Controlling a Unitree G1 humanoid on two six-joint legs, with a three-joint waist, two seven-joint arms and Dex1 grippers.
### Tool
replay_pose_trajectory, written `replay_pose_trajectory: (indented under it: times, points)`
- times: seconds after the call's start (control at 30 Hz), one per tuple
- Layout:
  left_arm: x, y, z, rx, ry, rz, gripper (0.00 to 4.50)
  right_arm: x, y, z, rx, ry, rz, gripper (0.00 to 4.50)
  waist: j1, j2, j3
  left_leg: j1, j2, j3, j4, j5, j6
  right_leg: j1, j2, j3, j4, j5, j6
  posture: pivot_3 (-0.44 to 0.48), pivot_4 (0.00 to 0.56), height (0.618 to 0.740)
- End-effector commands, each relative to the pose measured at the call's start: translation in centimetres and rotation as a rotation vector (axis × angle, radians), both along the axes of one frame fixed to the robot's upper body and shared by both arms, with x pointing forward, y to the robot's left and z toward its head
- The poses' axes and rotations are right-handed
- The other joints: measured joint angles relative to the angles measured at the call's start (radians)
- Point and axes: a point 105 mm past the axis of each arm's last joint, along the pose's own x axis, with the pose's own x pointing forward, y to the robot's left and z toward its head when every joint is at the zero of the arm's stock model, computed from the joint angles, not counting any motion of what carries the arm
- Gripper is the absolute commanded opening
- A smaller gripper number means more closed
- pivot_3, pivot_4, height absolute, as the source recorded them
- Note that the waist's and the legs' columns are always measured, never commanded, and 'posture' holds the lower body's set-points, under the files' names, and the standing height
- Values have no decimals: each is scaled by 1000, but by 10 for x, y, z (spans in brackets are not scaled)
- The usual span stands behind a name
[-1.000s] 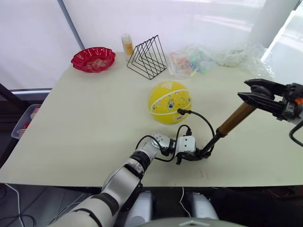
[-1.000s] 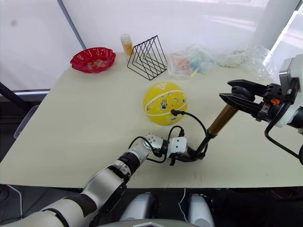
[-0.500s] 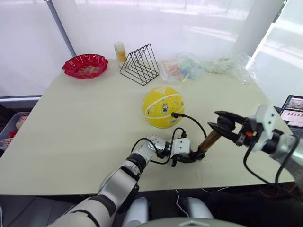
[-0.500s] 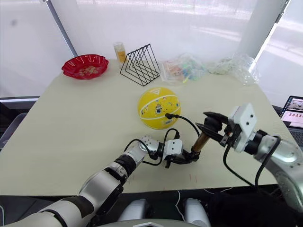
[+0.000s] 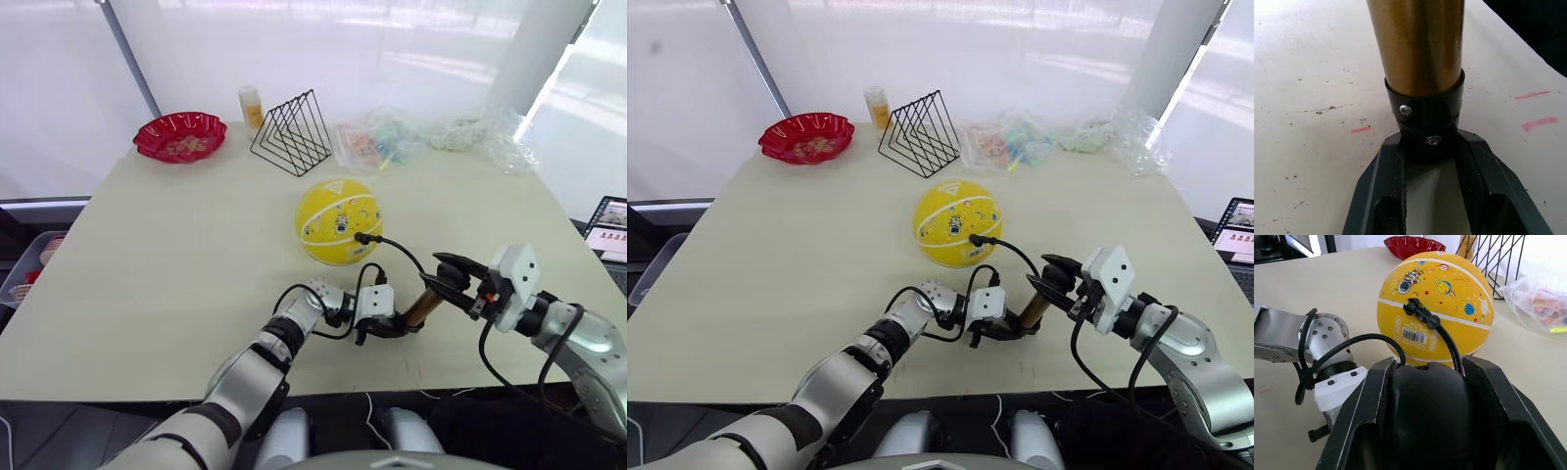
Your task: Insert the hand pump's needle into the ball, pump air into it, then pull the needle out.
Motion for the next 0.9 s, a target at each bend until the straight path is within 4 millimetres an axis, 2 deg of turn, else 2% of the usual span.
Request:
replay_pose_trajectory:
  times: [0.03, 0.07, 0.13, 0.17, 0.2, 0.4, 0.5, 0.63, 0.8, 0.9]
  points:
    - [-19, 22, -34, 123, 134, 15, 2751, 2, -12, -27, -44, 120, -48, 1633, 1, 0, 0, -1, 0, 0, 0, 0, 0, -1, 0, -1, -1, 0, 0, 0, 150, 737]
    - [-18, 21, -33, 113, 130, 16, 3338, 3, -12, -23, -41, 111, -48, 1633, 2, 3, 1, -2, 0, 0, 0, 0, 0, -1, 0, -1, -2, 0, 0, 0, 150, 737]
    - [-17, 19, -29, 94, 126, 17, 3653, 5, -13, -18, -42, 96, -46, 1633, 7, 6, 2, -3, 0, -1, 0, 0, 0, -1, 0, -2, -3, 0, 0, 0, 150, 737]
    - [-16, 19, -28, 85, 123, 14, 4248, 5, -13, -16, -42, 92, -47, 1633, 10, 7, 2, -4, 0, -1, 1, 0, 0, -1, 0, -2, -3, 0, 0, 0, 150, 737]
    - [-16, 18, -27, 80, 120, 12, 4489, 5, -14, -15, -43, 89, -47, 1633, 16, 9, 4, -4, 0, -1, 1, 0, 0, -1, 0, -2, -3, 0, 0, 0, 150, 737]
    - [-13, 18, -3, -52, 91, -17, 4500, 6, -11, -1, -42, 45, -33, 1633, 16, 17, 10, -12, 1, -1, 4, 1, 0, -8, 1, -3, -1, 1, -2, 0, 150, 737]
    - [-14, 20, 1, -68, 85, -25, 4500, 6, -10, 1, -39, 42, -30, 1633, 17, 23, 15, -15, 1, -1, 4, 1, 0, -12, 2, -4, 0, 2, 0, 0, 150, 737]
    - [-15, 39, 30, -217, 57, -1, 4500, 4, -10, 3, -39, 35, -23, 1633, 17, 29, 20, -18, 1, 0, 3, 1, 0, -15, 5, -5, 1, 3, 2, 0, 150, 737]
    - [-22, 59, 54, -299, 39, 20, 4500, 2, -12, 5, -30, 35, -16, 1633, 25, 34, 28, -19, 1, 0, 4, 1, -1, -16, 5, -8, 2, 4, 2, 0, 150, 737]
    - [-25, 78, 73, -348, 32, 62, 4500, 1, -11, 9, -7, 22, -6, 1633, 25, 34, 30, -19, 0, 0, 5, 3, -4, -15, 7, -9, 3, 4, 2, 0, 150, 737]
